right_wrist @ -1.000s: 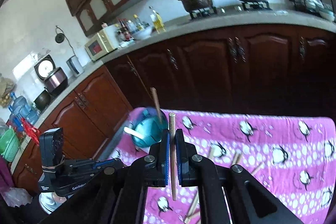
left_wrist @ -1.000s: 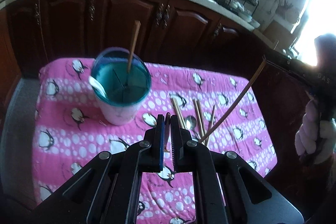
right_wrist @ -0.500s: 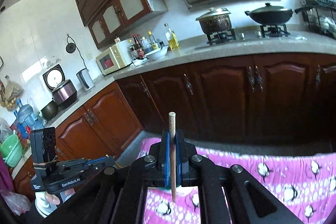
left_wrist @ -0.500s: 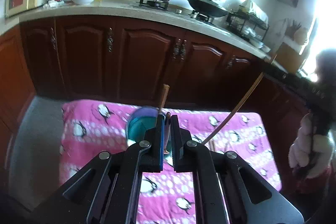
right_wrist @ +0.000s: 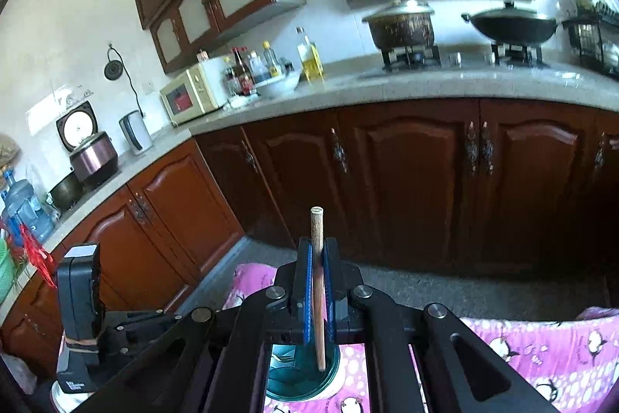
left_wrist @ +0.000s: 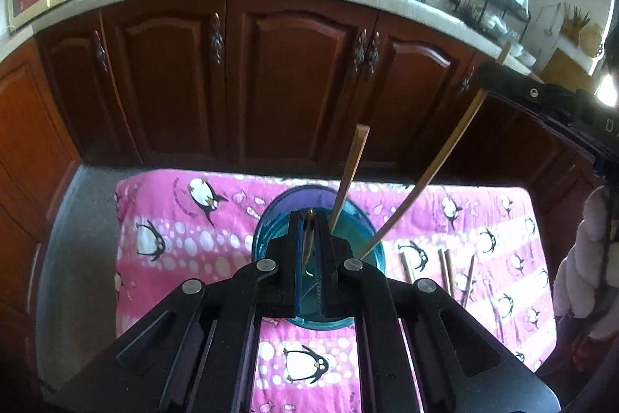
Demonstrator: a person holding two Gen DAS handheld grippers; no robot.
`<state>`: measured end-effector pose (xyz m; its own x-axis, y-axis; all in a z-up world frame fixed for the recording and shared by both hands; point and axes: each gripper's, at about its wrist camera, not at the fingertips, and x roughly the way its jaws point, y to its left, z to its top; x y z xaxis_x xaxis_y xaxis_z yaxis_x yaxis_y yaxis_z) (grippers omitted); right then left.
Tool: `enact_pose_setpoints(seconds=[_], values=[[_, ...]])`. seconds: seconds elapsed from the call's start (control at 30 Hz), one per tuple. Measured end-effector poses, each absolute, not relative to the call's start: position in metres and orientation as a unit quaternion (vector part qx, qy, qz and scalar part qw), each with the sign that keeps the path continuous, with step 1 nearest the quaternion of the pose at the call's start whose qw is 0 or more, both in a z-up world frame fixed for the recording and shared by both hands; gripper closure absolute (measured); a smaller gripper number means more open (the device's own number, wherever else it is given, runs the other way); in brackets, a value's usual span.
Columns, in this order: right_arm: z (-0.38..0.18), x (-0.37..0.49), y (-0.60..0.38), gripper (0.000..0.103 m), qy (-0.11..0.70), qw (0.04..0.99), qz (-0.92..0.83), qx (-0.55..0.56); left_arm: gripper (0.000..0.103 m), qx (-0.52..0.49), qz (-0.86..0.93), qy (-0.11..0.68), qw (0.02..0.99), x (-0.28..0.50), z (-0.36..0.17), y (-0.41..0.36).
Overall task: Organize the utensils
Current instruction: 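Carry the chopstick with the right tool while the left tool carries its utensil over the cup, then open the left tool over the teal-rimmed cup while the right tool releases its chopstick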
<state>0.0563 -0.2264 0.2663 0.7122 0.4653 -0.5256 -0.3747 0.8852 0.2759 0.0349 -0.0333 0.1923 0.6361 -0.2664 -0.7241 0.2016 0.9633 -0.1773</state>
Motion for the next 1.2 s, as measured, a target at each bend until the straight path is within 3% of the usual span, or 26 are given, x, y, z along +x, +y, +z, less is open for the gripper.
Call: enact_pose_setpoints(seconds=[0.67,0.73,0.8,0.83,0.87,1.2], values=[[0.19,0.097,-0.224,0.097,0.392,0.884,0.235,0.101,0.098,-0.035,-0.106,0.446,0.888,0.056,0.148,-0.047],[0.188,0.095,-0.224,0.092,0.396,0.883,0.234,0.095,0.096,-0.036,-0.104,0.445,0.889,0.055,0.149,-0.045],[0.186,0.092,-0.226,0.082,0.399,0.882,0.232,0.094,0.083,-0.037,-0.101,0.443,0.89,0.054,0.15,-0.045],[0.185,0.091,-0.228,0.073,0.4,0.882,0.232,0.097,0.08,-0.039,-0.1,0.441,0.891,0.052,0.151,-0.044],[0.184,0.089,-0.23,0.07,0.4,0.881,0.231,0.101,0.076,-0.04,-0.1,0.439,0.892,0.05,0.153,-0.044],[0.185,0.065,-0.238,0.064,0.401,0.884,0.222,0.093,0.059,-0.037,-0.086,0.414,0.905,0.029,0.171,-0.043]])
